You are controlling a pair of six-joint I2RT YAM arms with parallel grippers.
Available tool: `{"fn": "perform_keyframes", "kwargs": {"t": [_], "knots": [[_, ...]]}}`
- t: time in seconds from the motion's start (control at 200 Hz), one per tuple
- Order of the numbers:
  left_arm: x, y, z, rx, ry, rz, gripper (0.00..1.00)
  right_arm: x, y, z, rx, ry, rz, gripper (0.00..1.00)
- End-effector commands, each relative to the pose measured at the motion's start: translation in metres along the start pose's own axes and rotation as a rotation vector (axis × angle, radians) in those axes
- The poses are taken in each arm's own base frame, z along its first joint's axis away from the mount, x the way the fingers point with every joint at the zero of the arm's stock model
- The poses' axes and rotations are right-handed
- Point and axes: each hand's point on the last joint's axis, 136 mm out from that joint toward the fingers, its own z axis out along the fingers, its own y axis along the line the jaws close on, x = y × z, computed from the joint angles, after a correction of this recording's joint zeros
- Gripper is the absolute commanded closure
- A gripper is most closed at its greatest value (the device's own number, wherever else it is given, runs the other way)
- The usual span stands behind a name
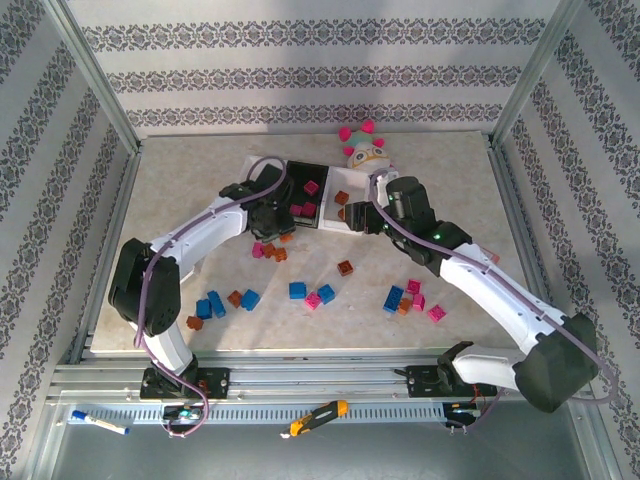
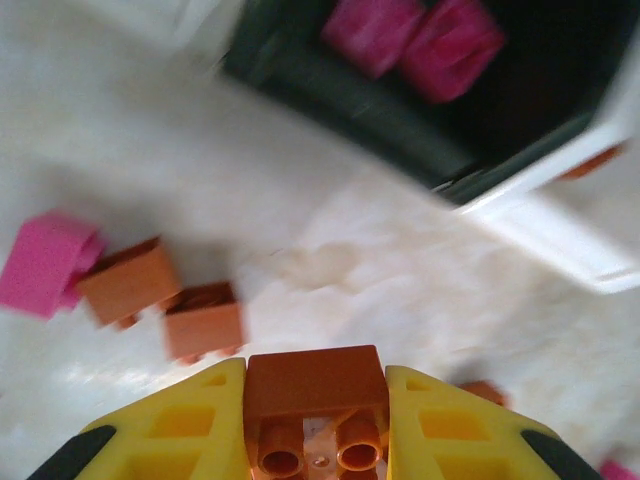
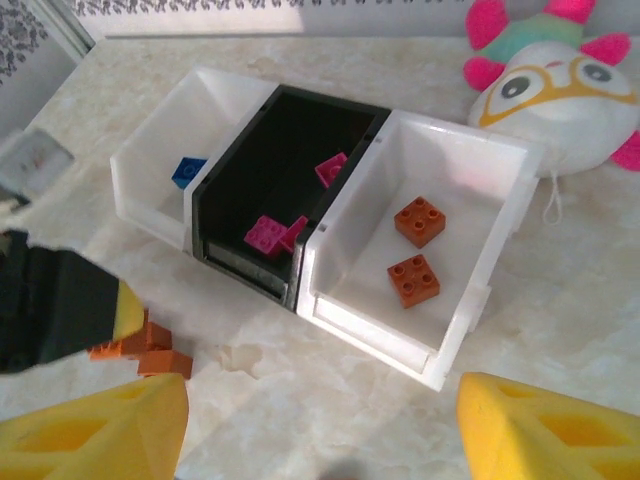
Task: Sort the legos into containers by color
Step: Pick up the lego from the middle-left of the table, then place the lego in the container.
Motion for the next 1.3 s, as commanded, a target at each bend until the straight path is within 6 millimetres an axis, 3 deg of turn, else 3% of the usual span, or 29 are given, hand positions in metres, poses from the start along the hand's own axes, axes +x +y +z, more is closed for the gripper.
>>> {"fn": "perform_keyframes", "kwargs": {"t": [0.0, 0.23, 0.515, 0.715, 1.019, 1.069, 1.224, 1.294], "knots": [[-0.021, -0.029, 0.001, 0.059, -0.047, 0.046, 0.77, -0.012, -0.012, -0.013, 0.047, -0.068, 0.027, 0.28], [-0.049, -0.086, 0.007, 0.123, -0.078, 0.120, 0.77, -0.012, -0.025, -0.034, 0.081, -0.110, 0.051, 0.27], [-0.072, -0.152, 0.035, 0.190, -0.134, 0.220, 0.77, -0.005, -0.029, -0.049, 0.072, -0.122, 0.079, 0.25], [-0.081, -0.175, 0.055, 0.208, -0.143, 0.260, 0.77, -0.002, -0.030, -0.054, 0.069, -0.105, 0.078, 0.24], [-0.085, -0.180, 0.075, 0.211, -0.147, 0.272, 0.76, 0.006, -0.032, -0.061, 0.063, -0.087, 0.089, 0.24], [-0.084, -0.181, 0.074, 0.219, -0.143, 0.277, 0.71, 0.007, -0.032, -0.061, 0.062, -0.086, 0.090, 0.23], [-0.084, -0.186, 0.060, 0.239, -0.149, 0.307, 0.34, 0.008, -0.034, -0.063, 0.069, -0.088, 0.095, 0.23], [-0.087, -0.190, 0.048, 0.250, -0.167, 0.327, 0.27, 0.009, -0.035, -0.062, 0.072, -0.087, 0.100, 0.23]]}}
